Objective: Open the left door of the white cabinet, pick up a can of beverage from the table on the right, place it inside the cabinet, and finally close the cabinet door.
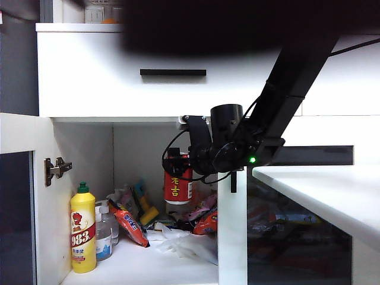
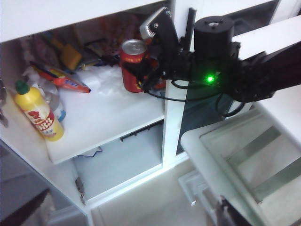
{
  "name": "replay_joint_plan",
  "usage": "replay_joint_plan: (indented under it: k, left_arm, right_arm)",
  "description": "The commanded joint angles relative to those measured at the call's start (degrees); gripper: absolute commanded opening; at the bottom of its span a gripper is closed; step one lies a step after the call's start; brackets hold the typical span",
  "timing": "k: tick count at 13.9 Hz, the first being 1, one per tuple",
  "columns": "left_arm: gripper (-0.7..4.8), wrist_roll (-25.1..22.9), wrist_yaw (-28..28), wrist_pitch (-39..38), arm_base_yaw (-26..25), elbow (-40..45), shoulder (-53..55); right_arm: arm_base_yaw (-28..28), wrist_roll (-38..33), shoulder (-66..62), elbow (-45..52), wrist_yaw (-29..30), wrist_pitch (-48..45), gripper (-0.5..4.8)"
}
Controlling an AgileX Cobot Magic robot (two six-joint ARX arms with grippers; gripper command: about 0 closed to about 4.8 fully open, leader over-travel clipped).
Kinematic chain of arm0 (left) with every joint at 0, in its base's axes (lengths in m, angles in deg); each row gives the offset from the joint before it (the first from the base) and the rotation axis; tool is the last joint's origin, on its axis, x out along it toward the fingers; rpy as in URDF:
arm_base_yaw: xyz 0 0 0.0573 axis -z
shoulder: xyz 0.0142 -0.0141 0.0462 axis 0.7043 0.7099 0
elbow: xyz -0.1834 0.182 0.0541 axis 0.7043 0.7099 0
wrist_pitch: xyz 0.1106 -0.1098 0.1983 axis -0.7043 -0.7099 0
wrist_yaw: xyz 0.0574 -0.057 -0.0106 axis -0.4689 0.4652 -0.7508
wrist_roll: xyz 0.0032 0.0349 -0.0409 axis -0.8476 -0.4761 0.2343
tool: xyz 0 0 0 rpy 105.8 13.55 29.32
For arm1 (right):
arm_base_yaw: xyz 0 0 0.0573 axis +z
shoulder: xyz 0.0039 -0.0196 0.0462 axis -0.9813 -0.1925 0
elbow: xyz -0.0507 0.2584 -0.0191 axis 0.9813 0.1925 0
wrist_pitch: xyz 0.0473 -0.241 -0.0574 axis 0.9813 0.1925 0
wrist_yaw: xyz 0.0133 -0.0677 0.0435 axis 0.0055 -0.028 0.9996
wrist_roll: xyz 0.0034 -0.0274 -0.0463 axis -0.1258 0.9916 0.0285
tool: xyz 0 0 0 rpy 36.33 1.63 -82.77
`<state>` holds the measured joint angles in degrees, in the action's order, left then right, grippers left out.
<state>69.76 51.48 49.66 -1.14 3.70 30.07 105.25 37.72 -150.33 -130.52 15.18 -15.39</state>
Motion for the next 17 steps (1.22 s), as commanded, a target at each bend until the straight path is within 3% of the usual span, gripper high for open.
replay_joint_plan:
  k: [1, 2, 5, 8, 11, 13, 17]
  left_arm:
    - [4.79, 0.04, -0.07, 0.22, 0.02, -0.13, -4.24]
    - [4.79, 0.09, -0.07, 0.20, 0.00, -0.13, -4.83]
    - [4.79, 0.63, -0.17, -0.24, 0.00, -0.13, -5.35]
    - [4.79, -0.59, -0.09, -3.56, -0.15, -0.13, -7.39]
    - [4.79, -2.89, 2.32, -5.97, -1.68, 0.00, -11.87]
    - [4.79, -3.41, 2.36, -6.58, -1.66, 0.00, -11.91]
    - [4.79, -3.39, 2.58, -6.62, -1.68, 1.20, -11.91]
  right_arm:
    - [0.77, -2.23, 2.84, -4.44, 4.04, -4.44, 1.75]
    - [1.27, -5.86, 2.80, -6.47, 3.96, -2.40, 1.75]
    - [7.23, -5.97, 2.40, -9.35, 1.44, -1.68, 1.75]
    - [12.11, -2.58, 0.17, -9.31, -6.38, 1.31, 1.75]
    - [12.79, -9.57, -6.25, -9.38, -11.63, -6.91, 1.75]
    - [12.76, -8.76, -8.00, -9.51, -17.75, -9.44, 1.75]
    - [11.61, -11.02, -15.43, -24.30, -15.69, -3.80, 1.75]
